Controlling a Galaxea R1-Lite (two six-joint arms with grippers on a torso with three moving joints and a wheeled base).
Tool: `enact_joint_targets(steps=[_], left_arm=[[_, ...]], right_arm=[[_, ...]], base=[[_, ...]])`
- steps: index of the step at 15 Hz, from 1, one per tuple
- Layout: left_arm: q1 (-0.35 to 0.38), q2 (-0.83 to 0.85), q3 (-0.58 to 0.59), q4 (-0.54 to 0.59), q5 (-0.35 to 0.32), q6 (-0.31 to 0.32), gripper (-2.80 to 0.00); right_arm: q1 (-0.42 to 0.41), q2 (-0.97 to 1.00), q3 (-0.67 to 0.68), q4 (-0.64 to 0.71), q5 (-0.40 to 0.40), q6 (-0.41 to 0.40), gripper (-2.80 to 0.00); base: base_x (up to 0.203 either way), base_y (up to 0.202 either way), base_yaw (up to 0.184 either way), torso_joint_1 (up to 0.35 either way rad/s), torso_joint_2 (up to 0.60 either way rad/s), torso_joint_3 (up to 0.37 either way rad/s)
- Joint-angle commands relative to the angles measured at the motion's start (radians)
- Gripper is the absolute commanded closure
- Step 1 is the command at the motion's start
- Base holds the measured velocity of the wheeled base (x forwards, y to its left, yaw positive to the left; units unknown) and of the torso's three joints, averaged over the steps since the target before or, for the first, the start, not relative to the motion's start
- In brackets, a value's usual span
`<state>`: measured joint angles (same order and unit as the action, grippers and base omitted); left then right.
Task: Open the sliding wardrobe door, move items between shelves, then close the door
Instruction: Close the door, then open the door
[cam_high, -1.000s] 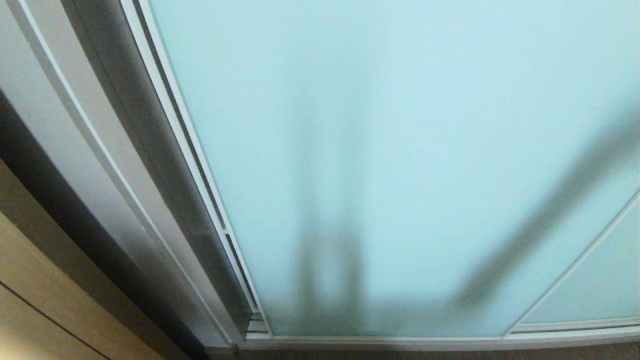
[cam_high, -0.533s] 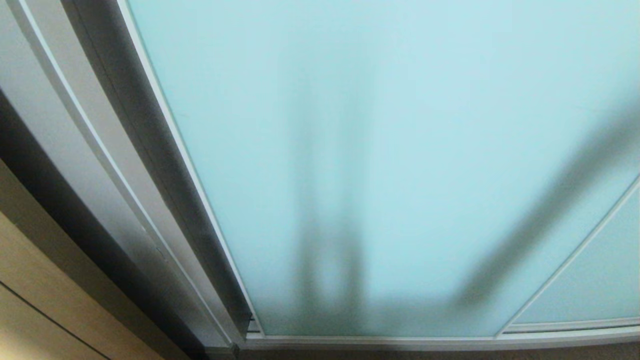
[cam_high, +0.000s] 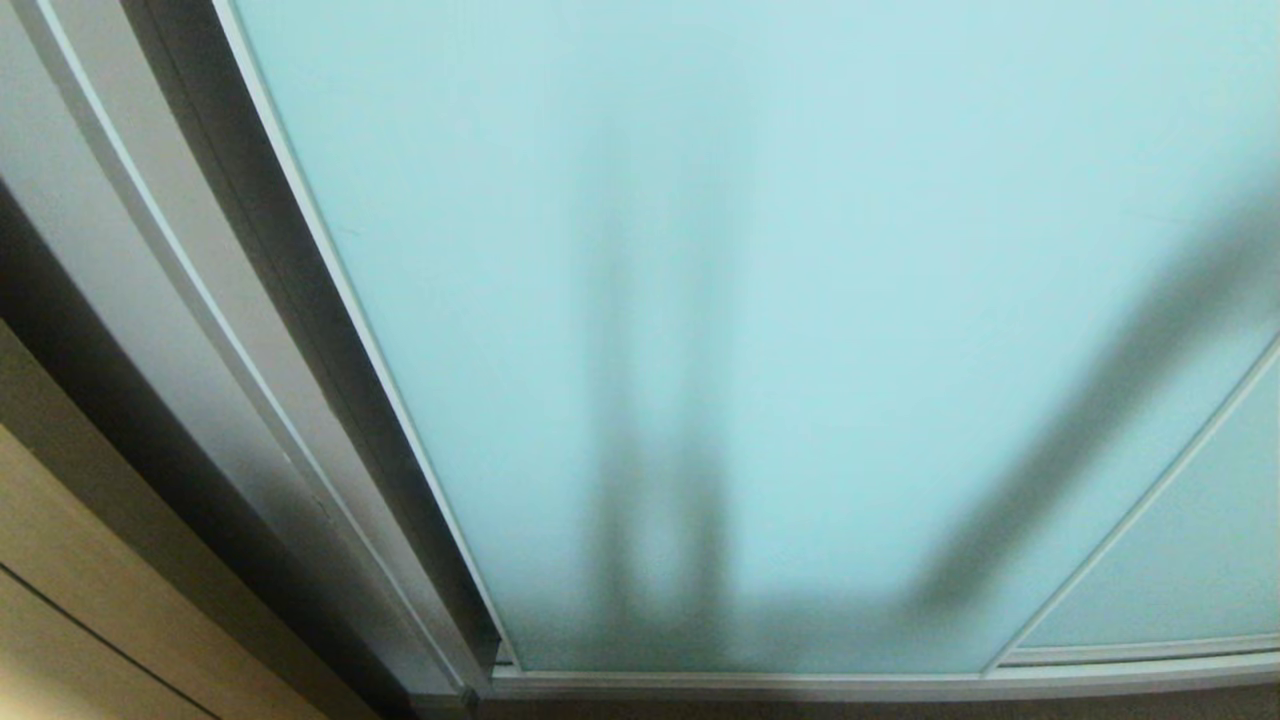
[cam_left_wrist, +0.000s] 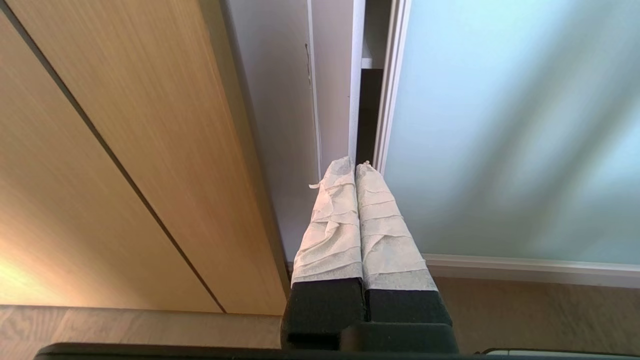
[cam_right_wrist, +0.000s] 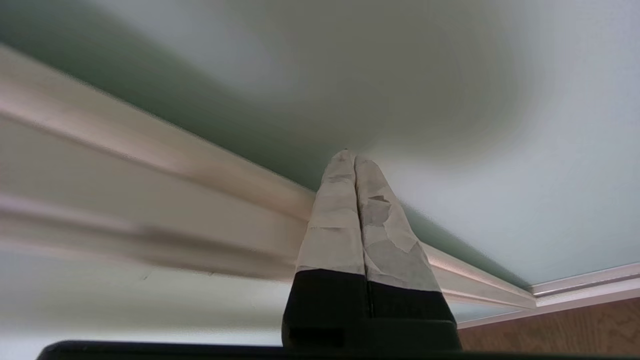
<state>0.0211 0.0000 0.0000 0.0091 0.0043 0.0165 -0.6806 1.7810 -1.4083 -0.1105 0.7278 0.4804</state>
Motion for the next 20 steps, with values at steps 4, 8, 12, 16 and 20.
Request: enact_joint_targets(steps=[4,8,12,16,20], left_arm=[[0.0,0.002,0.002,0.0,0.0,0.0,0.0],[0.0,0.002,0.002,0.0,0.0,0.0,0.0],[0.0,0.002,0.002,0.0,0.0,0.0,0.0],[0.0,0.002,0.002,0.0,0.0,0.0,0.0],[0.0,0.002,0.002,0.0,0.0,0.0,0.0]], right_arm=[[0.031,-0.033,0.022,-0.001,0.006,0.003,0.0],[0.042,-0.054,0.048,-0.002,0.007,0.001,0.0],[0.038,-0.051,0.049,-0.005,0.007,0.0,0.0],[0.039,-0.052,0.051,-0.005,0.007,-0.001,0.0],[0.041,-0.052,0.054,-0.005,0.007,-0.002,0.0]], base=[[0.0,0.0,0.0,0.0,0.0,0.0],[0.0,0.0,0.0,0.0,0.0,0.0],[0.0,0.0,0.0,0.0,0.0,0.0],[0.0,0.0,0.0,0.0,0.0,0.0],[0.0,0.0,0.0,0.0,0.0,0.0]])
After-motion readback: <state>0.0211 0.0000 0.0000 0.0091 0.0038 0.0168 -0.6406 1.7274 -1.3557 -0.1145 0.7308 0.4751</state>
